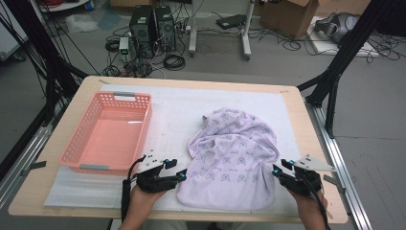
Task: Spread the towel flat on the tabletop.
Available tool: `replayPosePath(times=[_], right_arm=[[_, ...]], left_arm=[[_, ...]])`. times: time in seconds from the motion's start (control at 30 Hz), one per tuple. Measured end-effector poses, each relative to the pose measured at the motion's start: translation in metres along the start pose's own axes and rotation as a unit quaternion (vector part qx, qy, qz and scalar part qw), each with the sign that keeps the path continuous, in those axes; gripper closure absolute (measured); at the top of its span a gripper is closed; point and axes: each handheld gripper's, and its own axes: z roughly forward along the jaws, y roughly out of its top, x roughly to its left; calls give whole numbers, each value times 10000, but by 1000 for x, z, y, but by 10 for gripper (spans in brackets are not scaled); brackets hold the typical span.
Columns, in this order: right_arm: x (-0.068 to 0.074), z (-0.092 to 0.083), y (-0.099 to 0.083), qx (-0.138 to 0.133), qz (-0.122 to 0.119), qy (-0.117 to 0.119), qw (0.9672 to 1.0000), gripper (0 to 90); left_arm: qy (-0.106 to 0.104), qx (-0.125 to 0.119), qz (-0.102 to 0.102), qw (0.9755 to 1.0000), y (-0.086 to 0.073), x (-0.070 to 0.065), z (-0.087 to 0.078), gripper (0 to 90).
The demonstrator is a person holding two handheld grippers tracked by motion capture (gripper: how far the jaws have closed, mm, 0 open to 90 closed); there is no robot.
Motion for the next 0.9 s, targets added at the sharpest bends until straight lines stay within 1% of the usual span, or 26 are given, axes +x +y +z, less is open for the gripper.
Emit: replayPosePath(times=[0.03, 0.07, 0.13, 0.2, 0.27, 0.3, 0.37, 0.4, 0.43, 0.47, 0.5, 0.57, 0.6, 0.63, 0.7, 0.77, 0.83, 0.9], right_arm=[[-4, -5, -4, 53, 74, 33, 10000, 596], [-6, -9, -9, 152, 149, 115, 9997, 596], [-9, -13, -18, 288, 134, 242, 9992, 603], [-8, -11, -23, 346, 195, 482, 9980, 598], [-1, -3, -26, 413, 213, 819, 9956, 590], [3, 2, -26, 471, 173, 936, 9943, 587], [14, 10, -24, 587, 55, 1085, 9924, 579], [19, 13, -23, 646, -20, 1112, 9917, 580], [26, 16, -21, 704, -150, 1097, 9914, 586], [32, 18, -20, 748, -300, 1027, 9914, 603], [36, 20, -19, 733, -391, 978, 9917, 645], [39, 20, -19, 743, -404, 1057, 9908, 772], [40, 19, -19, 739, -462, 1025, 9909, 813], [41, 16, -19, 771, -527, 961, 9910, 828], [38, 10, -19, 887, -569, 832, 9909, 836], [30, -1, -21, 923, -589, 596, 9922, 834], [20, -13, -26, 971, -434, 449, 9933, 832], [13, -23, -31, 1062, -389, 267, 9932, 835]], left_arm=[[-24, 24, -25, 10000, 1, 1, 3, 441], [-48, 49, -14, 10000, 1, 2, 5, 441], [-79, 96, -8, 9999, 2, 2, 10, 442], [-111, 148, -11, 9998, 2, 2, 15, 442], [-123, 177, 9, 9998, 2, 1, 18, 442], [-126, 179, 22, 9998, 2, 0, 19, 442], [-124, 175, 30, 9998, 2, -1, 19, 442], [-122, 170, 30, 9998, 2, -1, 19, 442], [-111, 174, 29, 9998, 2, 0, 18, 442], [-105, 160, 14, 9998, 2, 0, 19, 442], [-97, 165, -1, 9998, 2, 0, 19, 442], [-93, 182, -2, 9998, 1, 1, 19, 442], [-104, 171, -11, 9998, 1, 1, 18, 442], [-107, 170, -1, 9998, 1, 1, 18, 442], [-91, 182, 0, 9998, 1, 1, 17, 443], [-88, 165, -20, 9998, 0, 1, 16, 443], [-69, 168, -27, 9998, 0, 1, 15, 443], [-69, 170, -25, 9998, 0, 1, 15, 443]])
